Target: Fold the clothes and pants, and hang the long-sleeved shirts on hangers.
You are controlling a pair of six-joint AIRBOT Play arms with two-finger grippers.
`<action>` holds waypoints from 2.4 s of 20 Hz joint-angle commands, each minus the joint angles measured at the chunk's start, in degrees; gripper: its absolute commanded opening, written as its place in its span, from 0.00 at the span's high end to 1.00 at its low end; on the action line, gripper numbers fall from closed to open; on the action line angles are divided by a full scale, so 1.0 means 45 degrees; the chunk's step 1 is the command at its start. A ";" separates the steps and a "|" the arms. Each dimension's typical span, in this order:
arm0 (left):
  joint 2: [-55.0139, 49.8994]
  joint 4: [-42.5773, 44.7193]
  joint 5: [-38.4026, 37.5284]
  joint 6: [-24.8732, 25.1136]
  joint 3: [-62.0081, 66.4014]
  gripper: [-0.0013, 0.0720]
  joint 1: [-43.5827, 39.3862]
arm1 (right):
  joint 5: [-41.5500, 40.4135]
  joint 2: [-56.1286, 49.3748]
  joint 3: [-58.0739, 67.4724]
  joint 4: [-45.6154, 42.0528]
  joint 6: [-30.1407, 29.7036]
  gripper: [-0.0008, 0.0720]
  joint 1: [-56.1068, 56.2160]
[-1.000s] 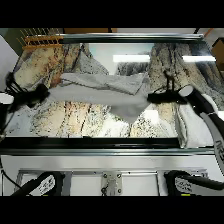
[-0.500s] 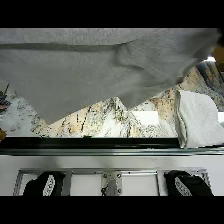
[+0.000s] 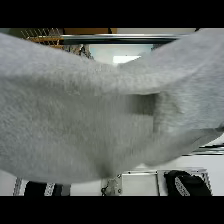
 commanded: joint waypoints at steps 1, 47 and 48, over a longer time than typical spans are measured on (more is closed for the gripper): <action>-0.1763 0.0092 -0.1943 -0.0287 -0.1724 0.97 0.0010 | 0.3449 -0.1938 -0.0427 -0.0102 0.1622 0.95 0.0097; -0.5950 0.3157 -0.0495 -0.0685 -1.0797 0.27 0.0709 | -0.0209 -0.4590 -0.8160 -0.2579 0.1287 0.19 -0.0189; -0.5440 0.3143 -0.0447 -0.0797 -1.1647 0.27 0.1030 | -0.0248 -0.4158 -0.8160 -0.2565 0.1292 0.19 -0.0180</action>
